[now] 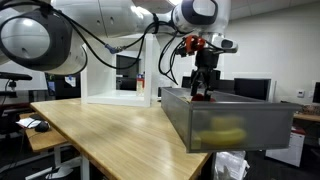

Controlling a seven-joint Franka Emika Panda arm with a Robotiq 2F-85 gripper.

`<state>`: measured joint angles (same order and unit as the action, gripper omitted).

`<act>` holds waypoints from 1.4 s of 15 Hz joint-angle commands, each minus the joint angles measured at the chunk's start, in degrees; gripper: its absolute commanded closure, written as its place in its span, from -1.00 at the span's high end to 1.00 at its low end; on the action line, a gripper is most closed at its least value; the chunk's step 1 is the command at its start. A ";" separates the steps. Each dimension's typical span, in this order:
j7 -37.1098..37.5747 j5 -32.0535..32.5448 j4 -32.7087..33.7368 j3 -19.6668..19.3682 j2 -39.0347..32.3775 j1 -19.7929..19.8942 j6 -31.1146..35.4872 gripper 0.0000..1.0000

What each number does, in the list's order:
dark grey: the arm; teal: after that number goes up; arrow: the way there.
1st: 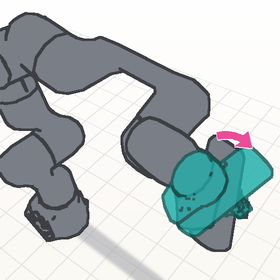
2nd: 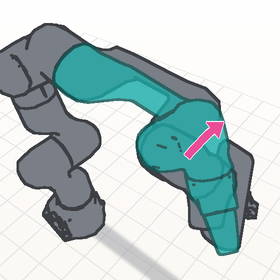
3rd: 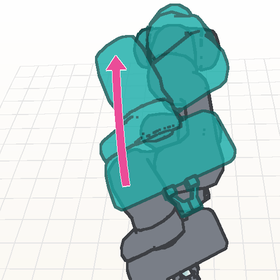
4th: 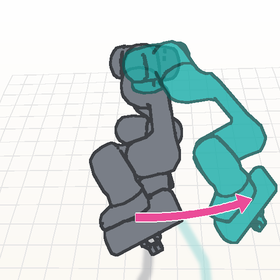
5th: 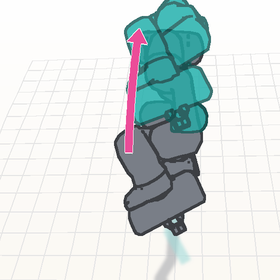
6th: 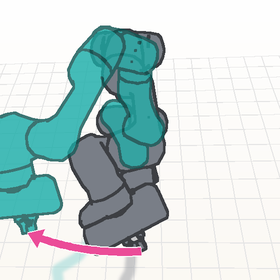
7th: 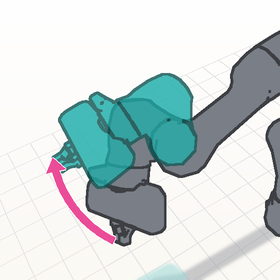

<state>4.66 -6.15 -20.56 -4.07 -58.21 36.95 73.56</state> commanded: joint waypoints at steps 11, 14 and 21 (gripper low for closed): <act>-2.83 3.12 -0.99 -0.60 -4.13 -2.75 10.21 1.00; -2.79 3.34 -1.27 -0.63 -4.98 -2.92 10.39 1.00; -3.14 3.66 -1.27 -0.92 -5.42 -2.97 9.91 0.67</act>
<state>3.28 -3.60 -20.61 -4.60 -63.89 34.21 82.74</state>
